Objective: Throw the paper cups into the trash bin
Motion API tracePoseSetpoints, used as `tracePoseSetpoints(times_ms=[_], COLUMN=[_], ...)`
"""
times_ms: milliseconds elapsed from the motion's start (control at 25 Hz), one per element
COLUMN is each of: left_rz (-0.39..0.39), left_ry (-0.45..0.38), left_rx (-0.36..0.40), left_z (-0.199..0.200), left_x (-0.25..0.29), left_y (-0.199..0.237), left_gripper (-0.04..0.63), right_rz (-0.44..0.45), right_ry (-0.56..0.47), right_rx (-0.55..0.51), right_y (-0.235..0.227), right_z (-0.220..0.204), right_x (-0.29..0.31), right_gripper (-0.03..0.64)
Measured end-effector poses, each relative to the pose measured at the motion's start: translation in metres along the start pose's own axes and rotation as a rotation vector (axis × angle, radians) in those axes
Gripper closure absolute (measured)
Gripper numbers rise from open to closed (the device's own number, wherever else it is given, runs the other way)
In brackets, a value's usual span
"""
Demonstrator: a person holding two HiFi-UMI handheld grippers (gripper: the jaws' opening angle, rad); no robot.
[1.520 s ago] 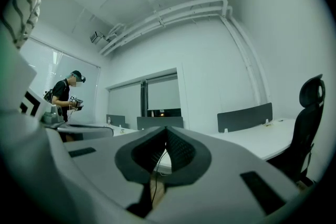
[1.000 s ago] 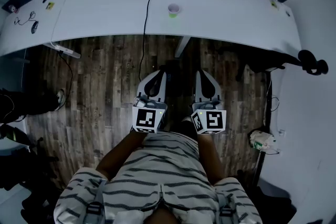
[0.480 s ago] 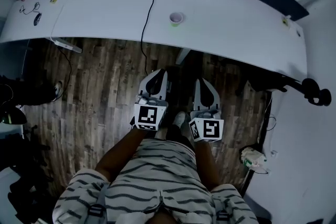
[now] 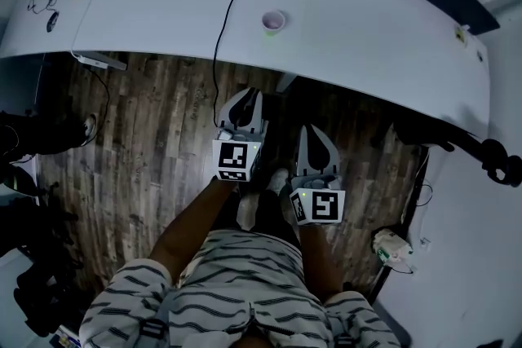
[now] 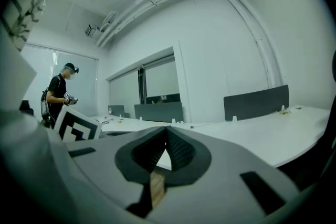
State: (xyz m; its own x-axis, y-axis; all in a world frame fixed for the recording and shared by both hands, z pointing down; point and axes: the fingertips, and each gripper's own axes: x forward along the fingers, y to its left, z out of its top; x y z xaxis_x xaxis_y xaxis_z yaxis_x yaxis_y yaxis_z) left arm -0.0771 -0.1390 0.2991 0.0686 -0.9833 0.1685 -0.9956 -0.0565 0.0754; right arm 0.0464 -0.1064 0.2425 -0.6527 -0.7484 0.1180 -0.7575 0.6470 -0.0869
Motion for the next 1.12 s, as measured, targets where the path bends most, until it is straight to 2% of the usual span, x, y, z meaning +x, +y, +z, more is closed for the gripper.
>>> tracePoseSetpoints(times_ms=[40,160,480,800,1120], left_rz=[0.006,0.025,0.051,0.076,0.089], left_ry=[0.007,0.027,0.044,0.082,0.121], left_rx=[-0.002,-0.006,0.02,0.023,0.048], left_z=[-0.006,-0.022,-0.051,-0.086,-0.112], left_x=[0.007,0.028,0.093,0.147,0.19], left_y=[0.002,0.009,0.021,0.044,0.059], left_gripper=[0.565,0.499,0.41,0.342,0.303], right_rz=[0.0,0.003,-0.019,-0.027,-0.039], right_ry=[0.005,0.022,0.044,0.064,0.077], right_rx=[0.002,0.003,0.009,0.019,0.015], right_y=[-0.001,-0.007,-0.027,-0.033,-0.041], right_z=[-0.003,-0.011,-0.03,-0.049,-0.061], right_x=[0.002,0.006,0.015,0.023,0.025], right_gripper=[0.607,0.607,0.607,0.607,0.607])
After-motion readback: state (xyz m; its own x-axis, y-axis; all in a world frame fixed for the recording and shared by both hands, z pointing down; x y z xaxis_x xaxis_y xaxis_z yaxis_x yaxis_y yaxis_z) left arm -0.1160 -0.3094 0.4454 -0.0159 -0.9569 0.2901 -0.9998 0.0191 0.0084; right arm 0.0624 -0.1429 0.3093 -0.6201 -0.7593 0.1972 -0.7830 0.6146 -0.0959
